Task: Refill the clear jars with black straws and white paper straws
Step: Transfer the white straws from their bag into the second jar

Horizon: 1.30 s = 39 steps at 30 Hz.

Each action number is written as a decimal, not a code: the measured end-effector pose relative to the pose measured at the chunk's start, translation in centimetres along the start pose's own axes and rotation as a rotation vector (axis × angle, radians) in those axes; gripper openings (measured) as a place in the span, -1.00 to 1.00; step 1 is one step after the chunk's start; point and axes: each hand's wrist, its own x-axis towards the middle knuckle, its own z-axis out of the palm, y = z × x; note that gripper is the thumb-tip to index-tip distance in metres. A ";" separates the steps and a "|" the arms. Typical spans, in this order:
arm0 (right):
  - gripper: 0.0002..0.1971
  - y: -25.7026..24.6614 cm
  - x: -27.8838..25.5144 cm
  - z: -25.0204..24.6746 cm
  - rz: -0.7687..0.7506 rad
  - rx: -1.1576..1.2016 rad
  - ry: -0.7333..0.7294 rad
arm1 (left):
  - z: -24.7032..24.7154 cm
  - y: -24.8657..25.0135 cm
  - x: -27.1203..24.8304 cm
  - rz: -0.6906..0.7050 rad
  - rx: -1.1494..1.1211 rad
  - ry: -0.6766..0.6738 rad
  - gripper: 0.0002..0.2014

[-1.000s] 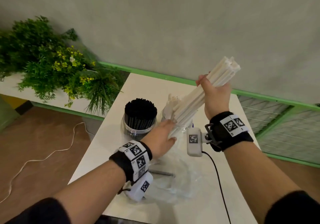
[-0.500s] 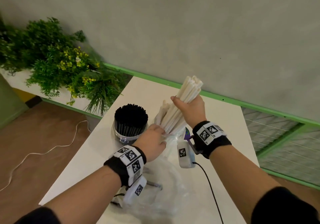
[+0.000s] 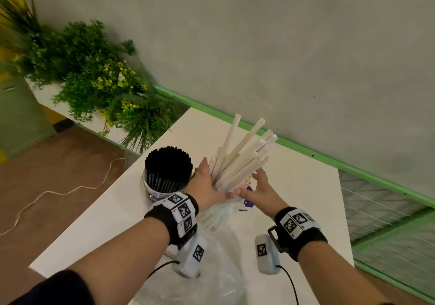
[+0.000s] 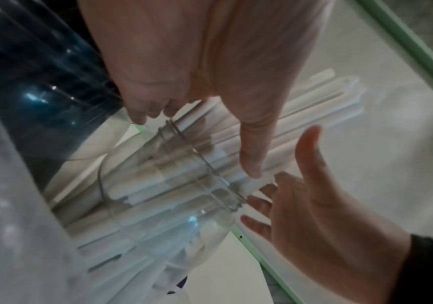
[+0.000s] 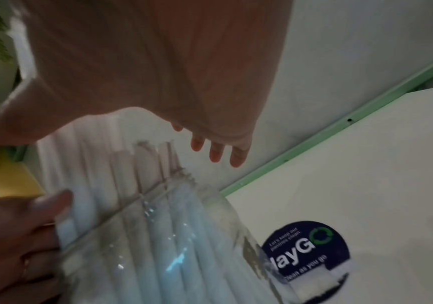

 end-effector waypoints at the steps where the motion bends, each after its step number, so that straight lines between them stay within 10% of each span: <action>1: 0.09 0.3 0.3 0.0 0.020 -0.013 -0.040 | 0.0 0.1 0.3 -0.012 -0.026 -0.013 0.44; 9: -0.11 0.2 2.6 0.3 -0.058 0.108 -0.210 | 0.0 0.6 1.8 0.020 -0.384 -0.051 0.47; 14: 0.09 -0.2 3.4 1.9 -0.146 0.184 -0.064 | -0.1 1.4 1.6 0.116 -0.339 -0.019 -0.12; 18: 0.11 -0.5 3.7 2.0 -0.196 0.197 0.034 | 0.0 1.7 1.6 0.143 -0.393 0.032 -0.19; 25: 0.23 0.7 2.4 2.6 -0.139 -0.055 0.199 | -0.8 1.2 1.2 0.151 -0.263 0.022 -0.47; 33: 0.15 0.9 2.1 2.9 -0.178 -0.130 0.259 | -2.4 2.2 0.9 0.278 -0.197 0.077 -0.25; 39: -0.06 1.3 1.1 3.3 -0.413 -0.382 0.386 | -2.1 1.9 -0.2 0.469 0.387 0.086 -0.35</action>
